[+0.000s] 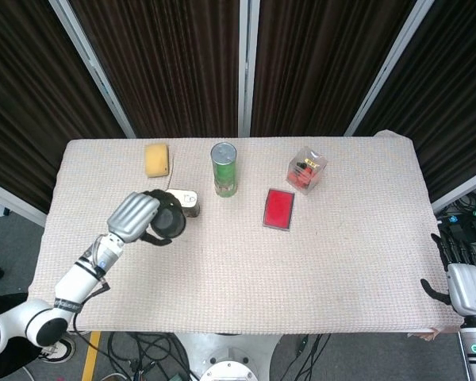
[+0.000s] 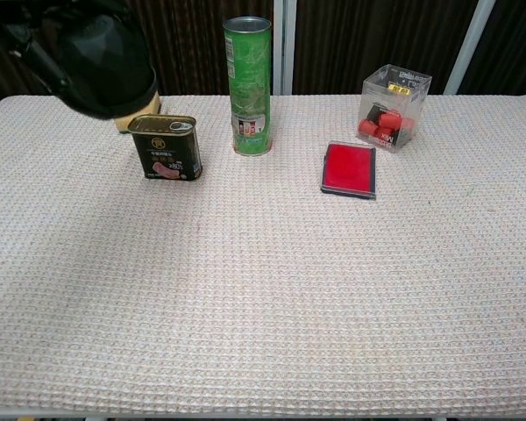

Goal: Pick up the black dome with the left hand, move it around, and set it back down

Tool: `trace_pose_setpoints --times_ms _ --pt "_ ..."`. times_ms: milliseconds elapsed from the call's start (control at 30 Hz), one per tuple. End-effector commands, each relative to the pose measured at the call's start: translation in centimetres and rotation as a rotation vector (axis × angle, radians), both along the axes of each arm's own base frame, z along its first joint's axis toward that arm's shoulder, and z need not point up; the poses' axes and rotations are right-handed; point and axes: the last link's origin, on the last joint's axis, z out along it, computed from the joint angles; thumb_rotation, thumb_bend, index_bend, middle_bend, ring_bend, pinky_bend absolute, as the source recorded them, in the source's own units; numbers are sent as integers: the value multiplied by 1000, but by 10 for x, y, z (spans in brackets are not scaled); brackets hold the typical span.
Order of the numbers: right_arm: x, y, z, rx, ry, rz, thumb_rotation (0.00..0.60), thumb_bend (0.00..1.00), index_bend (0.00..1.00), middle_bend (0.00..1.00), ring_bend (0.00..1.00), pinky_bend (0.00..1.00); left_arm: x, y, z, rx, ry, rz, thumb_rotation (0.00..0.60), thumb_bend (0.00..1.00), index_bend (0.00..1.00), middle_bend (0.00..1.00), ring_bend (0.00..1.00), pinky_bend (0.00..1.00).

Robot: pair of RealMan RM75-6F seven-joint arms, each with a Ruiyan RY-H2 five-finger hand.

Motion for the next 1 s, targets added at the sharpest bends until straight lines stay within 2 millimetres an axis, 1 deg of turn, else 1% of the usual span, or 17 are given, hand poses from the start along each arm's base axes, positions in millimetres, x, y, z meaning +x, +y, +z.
trace_pose_setpoints --times_ms 33,267,333,367,433,533,567,667,733,767,800,833,933,967,1000 --pt "0 0 1 -2 -1 0 600 163 0 0 0 0 -35 67 44 248 -77 320 600 199 403 454 289 403" --pt "-1 0 1 -1 -1 -1 600 163 0 0 0 0 -45 75 39 277 -63 337 600 199 395 454 289 401" --pt "-1 0 0 -1 0 -1 600 163 0 0 0 0 -42 72 35 260 -70 329 600 199 394 455 289 401" --pt "-1 0 0 1 0 -2 600 163 0 0 0 0 -37 66 31 232 -76 308 600 199 394 455 289 401" --pt "-1 0 -1 4 1 -4 600 163 0 0 0 0 -25 47 19 157 -82 255 600 198 393 454 289 401" --pt "-1 0 -3 10 2 -4 600 163 0 0 0 0 3 -2 -5 -24 -113 137 600 199 375 454 289 401" --pt "-1 0 -3 11 3 -2 600 164 0 0 0 0 13 -23 -14 -81 -112 75 600 199 369 454 290 401" --pt "0 0 -3 9 4 1 600 164 0 0 0 0 36 -74 -36 -230 -121 -51 600 199 367 455 289 402" --pt "0 0 -2 8 3 0 600 164 0 0 0 0 44 -91 -45 -283 -117 -105 600 199 367 455 289 403" --pt "-1 0 -2 7 2 -1 600 164 0 0 0 0 47 -94 -47 -287 -116 -123 600 199 366 454 289 403" --pt "-1 0 -2 6 1 -1 600 164 0 0 0 0 47 -90 -46 -272 -116 -125 600 199 366 454 289 403" --pt "-1 0 -1 6 1 -3 600 164 0 0 0 0 45 -82 -45 -246 -120 -111 600 199 366 454 289 403" --pt "-3 0 0 4 -2 -8 600 164 0 0 0 0 29 -36 -33 -132 -126 3 600 199 366 455 289 403" --pt "-3 -1 -1 4 -3 -11 600 163 0 0 0 0 19 -11 -24 -63 -114 53 600 199 366 455 289 403" --pt "-4 -1 -1 5 -3 -13 600 164 0 0 0 0 11 8 -17 -16 -108 95 600 199 366 455 289 402"
